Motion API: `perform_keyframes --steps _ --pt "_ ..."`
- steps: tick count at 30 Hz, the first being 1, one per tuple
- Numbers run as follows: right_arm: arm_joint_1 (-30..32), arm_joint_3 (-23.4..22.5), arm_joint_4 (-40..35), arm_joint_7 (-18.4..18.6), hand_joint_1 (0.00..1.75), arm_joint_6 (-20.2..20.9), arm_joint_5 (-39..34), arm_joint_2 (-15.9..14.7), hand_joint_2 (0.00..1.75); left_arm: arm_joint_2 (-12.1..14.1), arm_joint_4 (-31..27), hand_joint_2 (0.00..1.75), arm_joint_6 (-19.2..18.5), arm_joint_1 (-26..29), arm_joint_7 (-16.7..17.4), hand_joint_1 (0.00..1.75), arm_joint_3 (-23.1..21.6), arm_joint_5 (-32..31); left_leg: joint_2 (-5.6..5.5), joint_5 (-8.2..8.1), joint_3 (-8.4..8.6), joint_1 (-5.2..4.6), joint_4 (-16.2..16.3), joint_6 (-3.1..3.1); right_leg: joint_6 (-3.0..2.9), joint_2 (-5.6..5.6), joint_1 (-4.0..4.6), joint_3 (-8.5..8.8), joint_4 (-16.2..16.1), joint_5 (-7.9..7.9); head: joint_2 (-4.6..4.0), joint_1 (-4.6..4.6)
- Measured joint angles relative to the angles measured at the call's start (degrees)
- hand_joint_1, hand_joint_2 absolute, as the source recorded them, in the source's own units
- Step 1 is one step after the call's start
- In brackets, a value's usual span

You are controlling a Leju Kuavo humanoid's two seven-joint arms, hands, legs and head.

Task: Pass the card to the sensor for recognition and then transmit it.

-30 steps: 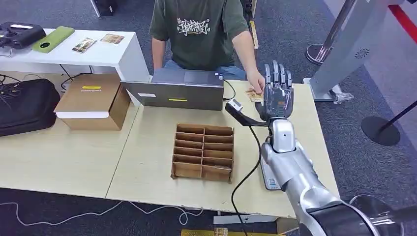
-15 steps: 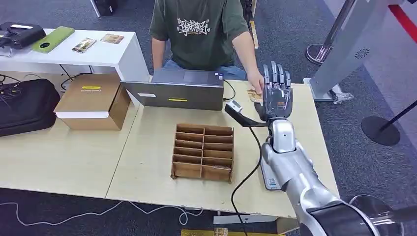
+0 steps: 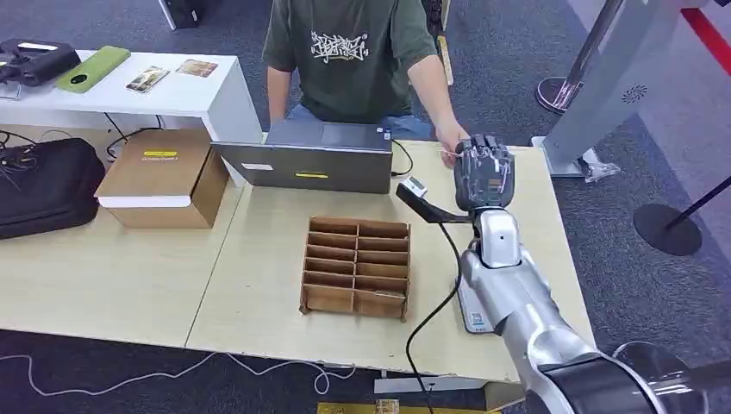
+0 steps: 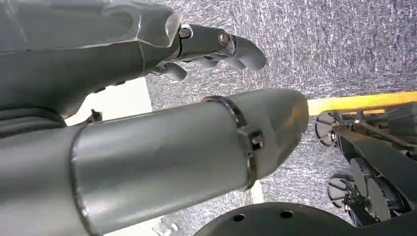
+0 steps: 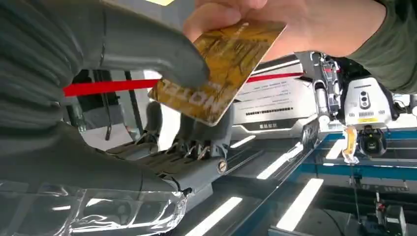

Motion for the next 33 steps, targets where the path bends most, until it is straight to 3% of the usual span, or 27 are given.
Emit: perform_keyframes --steps 23,26,31,33 --pt "0.87 -4.48 0.02 -1.40 1.75 0.72 -3.35 0.00 1.75 0.48 0.00 0.00 -0.70 -0.02 0.00 0.00 0.00 -0.07 0.01 0.00 0.01 0.00 0.00 0.00 0.00 0.01 0.00 -0.01 0.00 0.00 0.00 -0.02" --pt "1.15 -6.54 -0.59 -3.76 1.75 6.13 -10.70 0.18 1.75 0.46 0.00 0.00 -0.85 -0.02 0.07 0.00 0.00 0.48 0.00 0.00 0.00 0.00 0.00 0.00 0.00 -0.01 0.00 0.00 0.00 0.00 0.00 0.00" --pt "3.51 -12.82 -7.22 -8.83 1.75 20.82 -31.48 0.92 1.75 0.48 0.00 0.00 -0.90 -0.02 0.57 0.00 0.00 0.92 -0.12 0.00 -0.02 0.00 0.00 0.00 0.00 -0.05 0.00 0.00 -0.01 0.00 0.00 0.00" --pt "4.84 -14.76 -10.50 -9.36 1.75 24.03 -35.92 0.92 1.75 0.48 0.00 0.00 -0.85 -0.02 0.63 0.00 0.00 0.76 -0.14 0.00 -0.02 -0.01 0.00 0.00 0.01 -0.07 -0.01 -0.01 -0.02 -0.01 0.00 0.00"
